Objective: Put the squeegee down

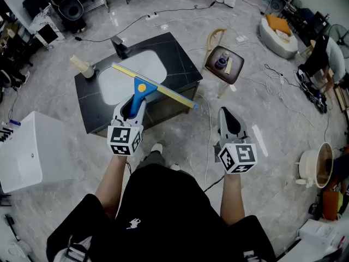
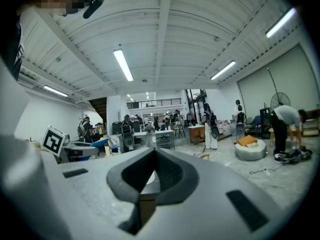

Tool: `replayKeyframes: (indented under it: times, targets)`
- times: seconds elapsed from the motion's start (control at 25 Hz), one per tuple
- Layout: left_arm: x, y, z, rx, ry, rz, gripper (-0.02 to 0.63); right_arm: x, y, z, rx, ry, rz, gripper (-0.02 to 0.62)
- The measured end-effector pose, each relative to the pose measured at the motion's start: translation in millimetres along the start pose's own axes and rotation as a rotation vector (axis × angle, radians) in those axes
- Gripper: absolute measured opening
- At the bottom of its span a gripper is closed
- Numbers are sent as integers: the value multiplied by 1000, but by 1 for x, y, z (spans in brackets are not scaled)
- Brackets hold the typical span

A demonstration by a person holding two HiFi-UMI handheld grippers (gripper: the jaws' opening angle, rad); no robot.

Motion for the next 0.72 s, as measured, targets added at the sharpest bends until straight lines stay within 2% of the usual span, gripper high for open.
replayKeyframes:
  times: [0.16,0.72]
  targets:
    - [1,1,-6,-3,1,1,132,-3,2,-8,13,-5,35,2]
    - [16,2,-15,-16,9,25,132,-1,5,-23,11,-27,62,2]
Point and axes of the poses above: the fingertips, and each gripper's own axes: z forward along the fingers, x to its right, y out of its underside, the point moved 9 cm from there along -z, backward along the fingers, and after that the axes turned 11 degrees about x, right-handed, at the moved point
